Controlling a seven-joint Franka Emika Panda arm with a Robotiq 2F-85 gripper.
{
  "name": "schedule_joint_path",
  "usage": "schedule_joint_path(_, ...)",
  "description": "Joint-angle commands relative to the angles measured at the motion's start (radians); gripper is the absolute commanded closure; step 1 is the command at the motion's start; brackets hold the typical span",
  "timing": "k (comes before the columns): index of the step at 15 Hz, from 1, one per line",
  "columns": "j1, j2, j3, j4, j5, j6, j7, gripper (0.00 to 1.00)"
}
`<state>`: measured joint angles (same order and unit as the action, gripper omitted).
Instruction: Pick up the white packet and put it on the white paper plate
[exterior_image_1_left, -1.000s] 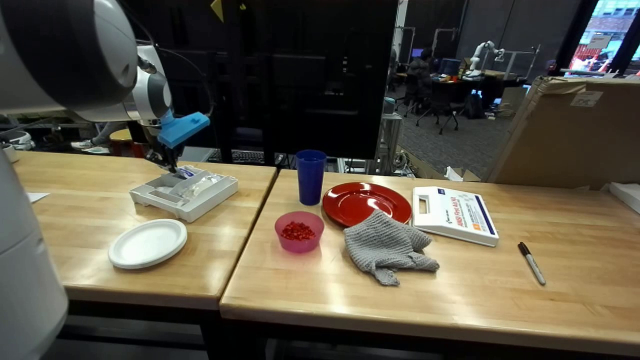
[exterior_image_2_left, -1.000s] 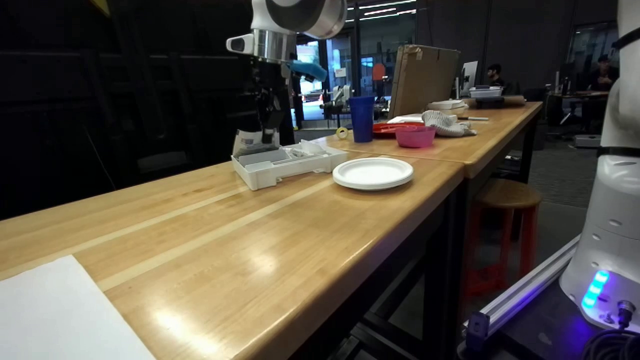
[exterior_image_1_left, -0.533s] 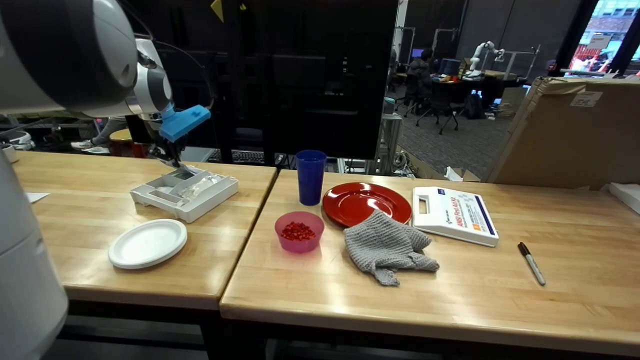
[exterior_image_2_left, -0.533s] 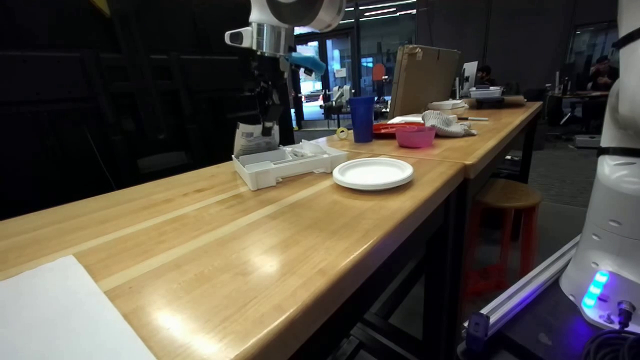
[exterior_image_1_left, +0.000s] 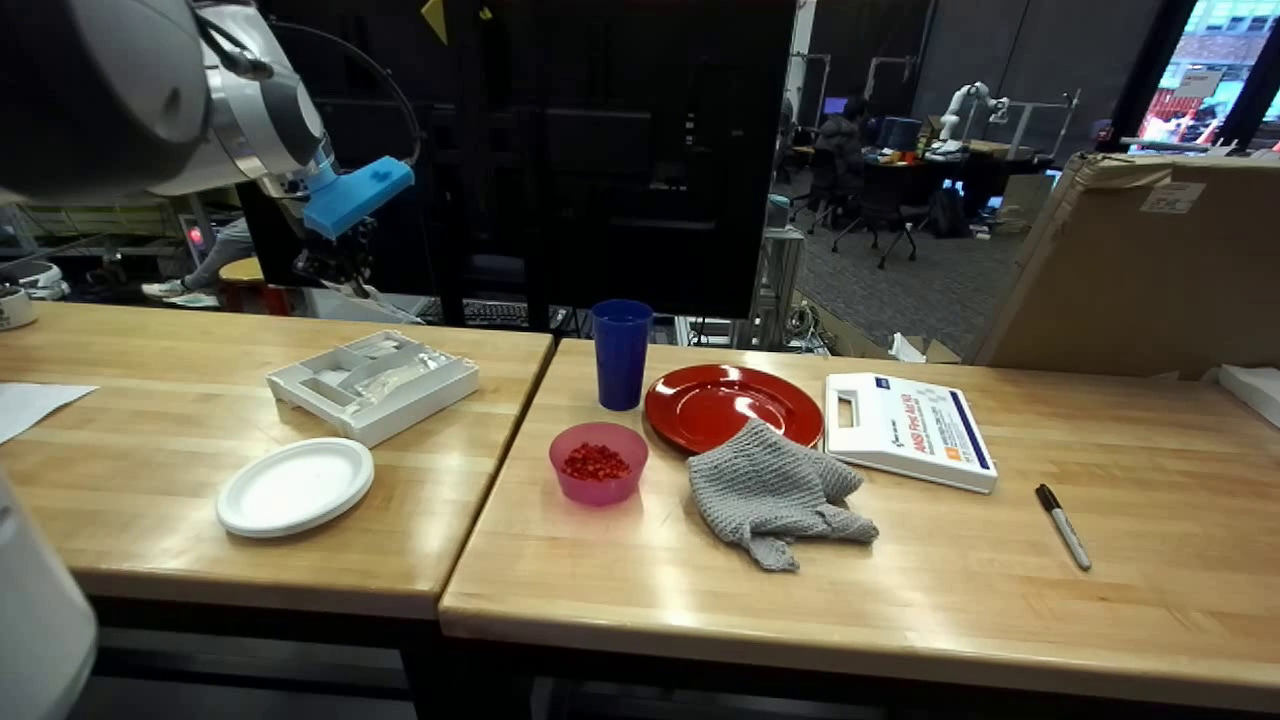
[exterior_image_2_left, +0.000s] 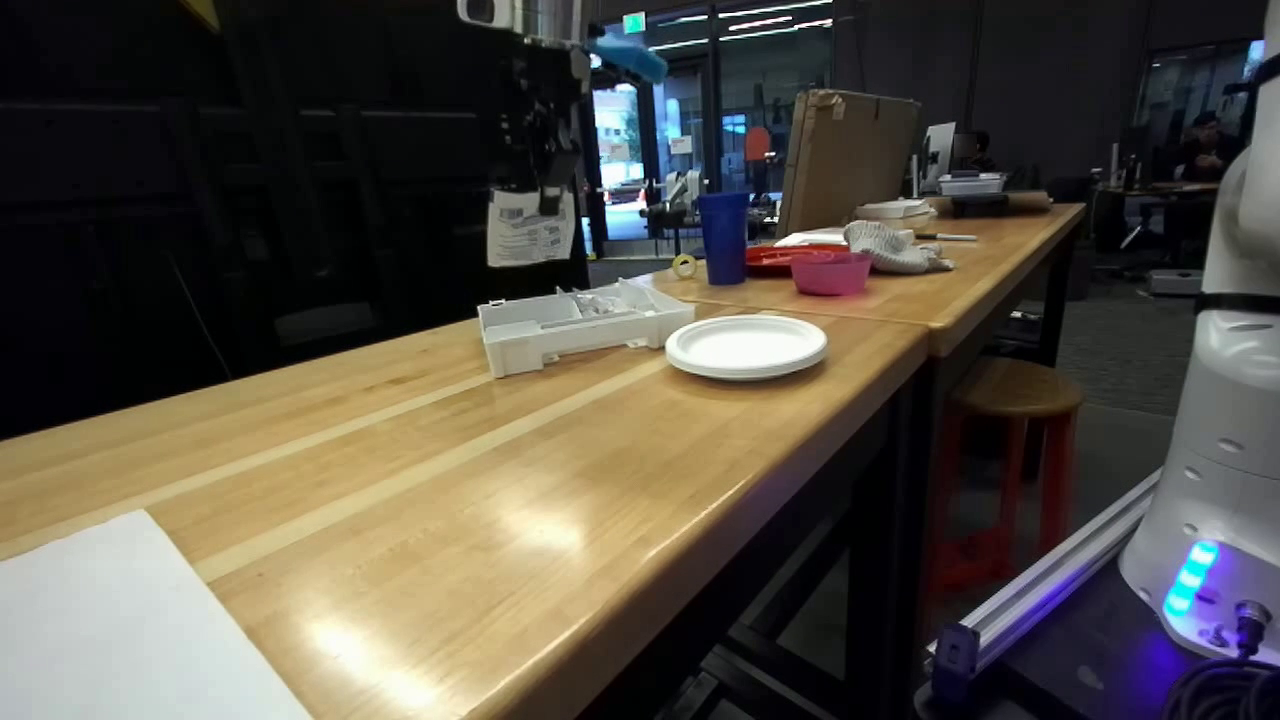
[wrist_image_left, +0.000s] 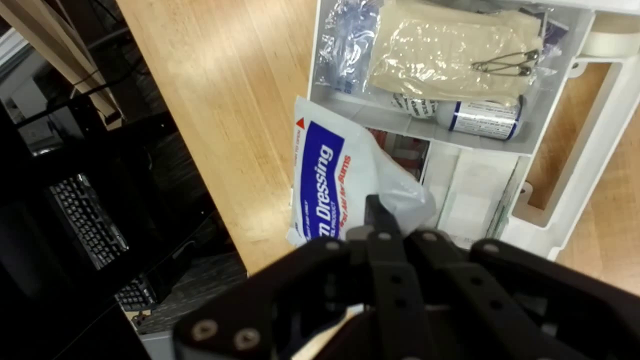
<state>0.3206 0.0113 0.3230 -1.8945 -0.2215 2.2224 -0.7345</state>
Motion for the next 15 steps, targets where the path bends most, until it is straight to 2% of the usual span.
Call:
schedule_joint_path(1, -0.001, -0.084, -0.002, -0.026, -0.015, -0.082, 0.021, 1.00)
schedule_joint_path(7, -0.001, -0.193, -0.004, -0.048, -0.043, -0.267, 0.076, 1.00)
schedule_joint_path(12, 0.007, -0.280, -0.012, -0.094, -0.006, -0.405, 0.125, 1.00)
schedule_joint_path(15, 0.017, -0.324, -0.030, -0.133, 0.064, -0.457, 0.129, 1.00)
